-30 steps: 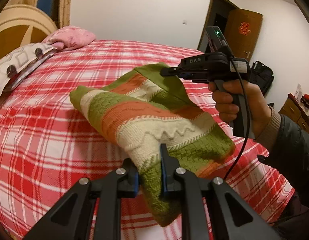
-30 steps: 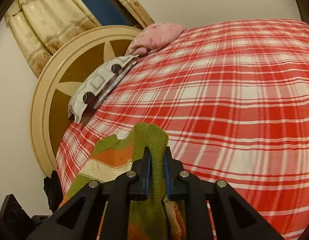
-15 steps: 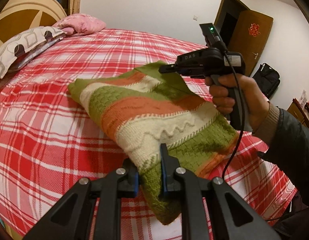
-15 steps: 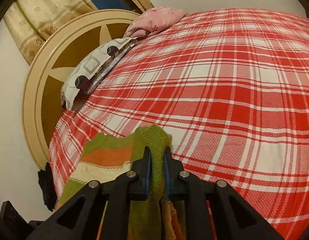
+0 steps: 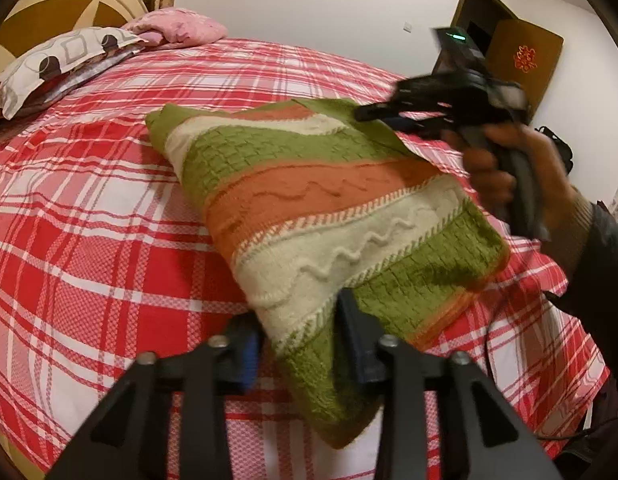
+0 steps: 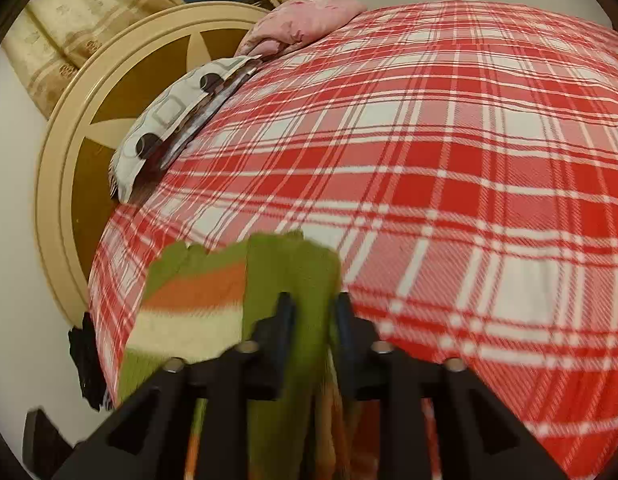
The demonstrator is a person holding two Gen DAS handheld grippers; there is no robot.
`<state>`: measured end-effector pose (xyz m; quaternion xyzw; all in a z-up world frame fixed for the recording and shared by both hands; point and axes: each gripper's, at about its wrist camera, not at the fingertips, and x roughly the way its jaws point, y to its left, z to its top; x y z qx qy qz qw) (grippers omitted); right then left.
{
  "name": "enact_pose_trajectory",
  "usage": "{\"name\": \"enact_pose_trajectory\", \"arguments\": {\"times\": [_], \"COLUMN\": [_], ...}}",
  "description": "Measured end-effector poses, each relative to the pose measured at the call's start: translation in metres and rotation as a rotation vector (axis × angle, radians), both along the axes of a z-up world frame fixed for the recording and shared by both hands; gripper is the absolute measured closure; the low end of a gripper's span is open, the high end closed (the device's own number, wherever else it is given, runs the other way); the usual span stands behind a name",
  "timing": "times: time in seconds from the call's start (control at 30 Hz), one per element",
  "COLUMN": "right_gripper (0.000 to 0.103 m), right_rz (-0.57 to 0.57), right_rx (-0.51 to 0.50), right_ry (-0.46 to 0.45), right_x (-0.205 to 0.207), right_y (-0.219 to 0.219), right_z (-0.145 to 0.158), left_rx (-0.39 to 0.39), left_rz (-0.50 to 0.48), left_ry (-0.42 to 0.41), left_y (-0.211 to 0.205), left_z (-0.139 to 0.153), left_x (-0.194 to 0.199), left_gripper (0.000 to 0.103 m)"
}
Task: Fold small clothes
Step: 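Lower the folded sweater onto the bed and open both tools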
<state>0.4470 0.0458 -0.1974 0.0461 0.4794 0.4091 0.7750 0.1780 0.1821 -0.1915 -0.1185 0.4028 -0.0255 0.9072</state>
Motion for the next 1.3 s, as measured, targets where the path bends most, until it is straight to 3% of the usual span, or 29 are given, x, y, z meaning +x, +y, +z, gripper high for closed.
{"name": "enact_pose_trajectory", "arguments": {"times": [0.07, 0.23, 0.33, 0.4, 0.47, 0.53, 0.57, 0.63, 0.77, 0.93, 1.03, 1.17, 1.23, 1.3], "right_gripper": [0.065, 0.065, 0.065, 0.093, 0.094, 0.094, 0.094, 0.094, 0.094, 0.088, 0.072, 0.071, 0.071, 0.071], "right_rz": [0.021, 0.167, 0.187, 0.189, 0.146, 0.099, 0.084, 0.071, 0.059, 0.004, 0.066, 0.099, 0.087, 0.063], "right_rx": [0.026, 0.074, -0.035, -0.09, -0.132, -0.154, -0.18, -0.234, -0.244, -0.183, -0.09, -0.113, -0.195, -0.212], "right_ry": [-0.013, -0.009, -0.006, -0.021, -0.064, -0.065, -0.082, -0.091, -0.09, -0.263, -0.28, -0.297, -0.258, -0.203], "right_x": [-0.021, -0.092, -0.124, -0.134, -0.136, -0.133, -0.133, -0.131, -0.13, -0.143, -0.143, -0.132, -0.122, -0.11], "right_y": [-0.021, -0.066, -0.062, -0.056, -0.057, -0.062, -0.063, -0.062, -0.066, -0.059, -0.035, -0.001, 0.009, 0.007], "right_z": [0.009, 0.018, -0.001, -0.015, -0.018, -0.017, -0.017, -0.022, -0.019, 0.027, 0.041, 0.03, 0.012, -0.004], "left_rx": [-0.008, -0.017, 0.026, 0.066, 0.137, 0.234, 0.236, 0.182, 0.148, 0.143, 0.18, 0.203, 0.174, 0.146], "left_rz": [0.006, 0.027, 0.061, 0.084, 0.109, 0.16, 0.158, 0.174, 0.177, 0.167, 0.158, 0.201, 0.202, 0.19], "left_ry": [-0.004, -0.028, -0.079, -0.106, -0.115, -0.074, -0.036, -0.005, -0.027, -0.03, -0.056, -0.06, -0.042, -0.027], "left_y": [0.0, 0.001, 0.004, 0.007, 0.009, 0.01, 0.014, 0.019, 0.019, 0.013, 0.007, 0.017, 0.023, 0.026], "left_z": [-0.001, 0.005, 0.021, 0.027, 0.029, 0.023, 0.015, 0.003, -0.001, 0.009, 0.018, 0.019, 0.015, 0.009], "left_x": [0.0, 0.001, 0.003, 0.008, 0.019, 0.035, 0.043, 0.049, 0.041, 0.03, 0.029, 0.04, 0.045, 0.048], "left_gripper": [0.048, 0.043, 0.021, 0.014, 0.009, 0.007, 0.002, 0.001, 0.001, 0.002, 0.002, 0.002, 0.002, 0.001]}}
